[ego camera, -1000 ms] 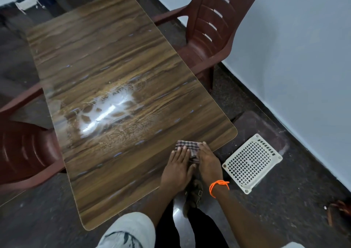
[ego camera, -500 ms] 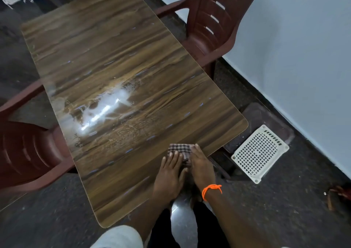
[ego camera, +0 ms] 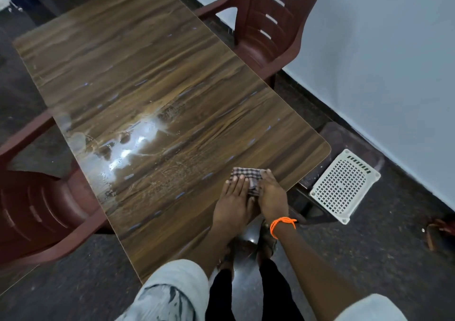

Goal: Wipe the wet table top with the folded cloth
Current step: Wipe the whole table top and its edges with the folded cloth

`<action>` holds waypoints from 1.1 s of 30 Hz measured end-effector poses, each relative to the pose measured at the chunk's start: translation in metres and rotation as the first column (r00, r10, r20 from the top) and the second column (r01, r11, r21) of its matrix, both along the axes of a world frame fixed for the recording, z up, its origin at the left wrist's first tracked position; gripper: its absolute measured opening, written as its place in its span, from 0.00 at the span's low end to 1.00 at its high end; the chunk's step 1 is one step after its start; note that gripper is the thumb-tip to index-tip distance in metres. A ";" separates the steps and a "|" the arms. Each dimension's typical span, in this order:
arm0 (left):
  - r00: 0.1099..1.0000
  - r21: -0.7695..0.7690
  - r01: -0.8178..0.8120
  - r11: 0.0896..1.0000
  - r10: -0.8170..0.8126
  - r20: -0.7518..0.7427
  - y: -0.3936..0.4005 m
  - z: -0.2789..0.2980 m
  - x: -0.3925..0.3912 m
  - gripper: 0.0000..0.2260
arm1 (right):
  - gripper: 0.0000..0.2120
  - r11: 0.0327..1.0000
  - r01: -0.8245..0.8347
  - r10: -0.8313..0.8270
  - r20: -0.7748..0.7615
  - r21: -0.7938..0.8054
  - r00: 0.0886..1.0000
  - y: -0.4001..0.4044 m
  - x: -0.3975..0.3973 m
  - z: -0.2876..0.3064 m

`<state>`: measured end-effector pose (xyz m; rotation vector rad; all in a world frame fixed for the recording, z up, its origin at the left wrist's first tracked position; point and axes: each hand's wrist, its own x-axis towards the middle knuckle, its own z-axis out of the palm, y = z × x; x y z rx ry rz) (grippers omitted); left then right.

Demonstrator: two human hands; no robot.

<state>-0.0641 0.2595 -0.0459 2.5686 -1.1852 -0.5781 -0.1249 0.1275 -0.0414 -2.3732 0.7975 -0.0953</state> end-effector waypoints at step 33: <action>0.993 -0.021 -0.077 0.997 0.075 -0.087 0.158 -0.004 -0.084 0.29 | 0.18 0.975 -0.223 0.222 0.039 0.022 0.974 0.125 -0.070 -0.003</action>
